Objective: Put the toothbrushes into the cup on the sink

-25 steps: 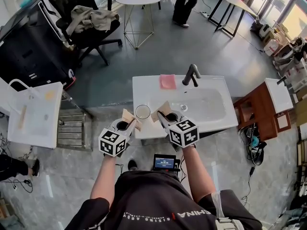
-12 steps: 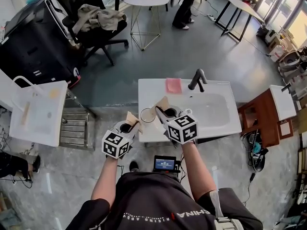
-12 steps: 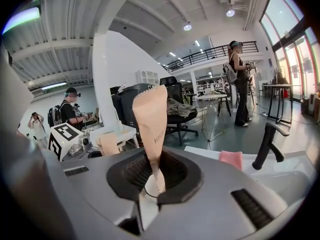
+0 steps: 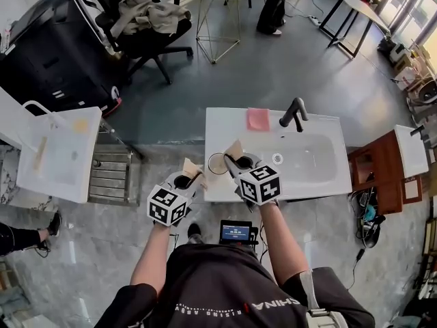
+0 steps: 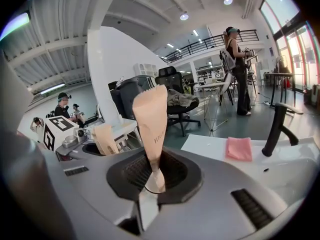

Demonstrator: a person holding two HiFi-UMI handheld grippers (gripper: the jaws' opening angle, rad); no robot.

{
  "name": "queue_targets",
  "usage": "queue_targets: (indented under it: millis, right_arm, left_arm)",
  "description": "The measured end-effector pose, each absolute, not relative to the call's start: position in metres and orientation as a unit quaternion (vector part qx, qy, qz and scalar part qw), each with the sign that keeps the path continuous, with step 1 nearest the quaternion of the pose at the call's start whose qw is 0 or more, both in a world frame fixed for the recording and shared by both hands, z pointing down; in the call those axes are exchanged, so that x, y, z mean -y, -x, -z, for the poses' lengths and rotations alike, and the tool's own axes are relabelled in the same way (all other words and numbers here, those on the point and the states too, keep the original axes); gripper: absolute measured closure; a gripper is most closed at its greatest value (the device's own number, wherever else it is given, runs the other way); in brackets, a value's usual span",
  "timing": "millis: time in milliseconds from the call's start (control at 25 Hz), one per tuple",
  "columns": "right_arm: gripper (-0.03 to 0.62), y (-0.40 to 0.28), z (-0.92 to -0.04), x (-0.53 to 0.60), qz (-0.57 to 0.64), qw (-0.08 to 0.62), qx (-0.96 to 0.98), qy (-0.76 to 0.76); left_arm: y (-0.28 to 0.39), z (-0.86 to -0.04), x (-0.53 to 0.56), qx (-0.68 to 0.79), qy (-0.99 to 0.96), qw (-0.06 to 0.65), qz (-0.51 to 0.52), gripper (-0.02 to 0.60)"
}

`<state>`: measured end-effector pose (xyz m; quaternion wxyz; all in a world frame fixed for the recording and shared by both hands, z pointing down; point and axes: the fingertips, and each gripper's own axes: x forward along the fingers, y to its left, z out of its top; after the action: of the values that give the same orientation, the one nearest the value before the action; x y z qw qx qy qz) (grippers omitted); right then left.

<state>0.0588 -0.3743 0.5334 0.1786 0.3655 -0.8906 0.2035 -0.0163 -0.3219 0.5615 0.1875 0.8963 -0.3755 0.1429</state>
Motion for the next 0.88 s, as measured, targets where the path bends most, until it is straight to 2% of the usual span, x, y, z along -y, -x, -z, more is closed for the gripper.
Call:
queue_targets:
  millis: [880]
  right_arm:
    - [0.554, -0.051, -0.581, 0.380, -0.264, 0.186, 0.877, -0.356]
  left_arm:
    - [0.027, -0.586, 0.322, 0.381, -0.884, 0.218, -0.162, 0.545]
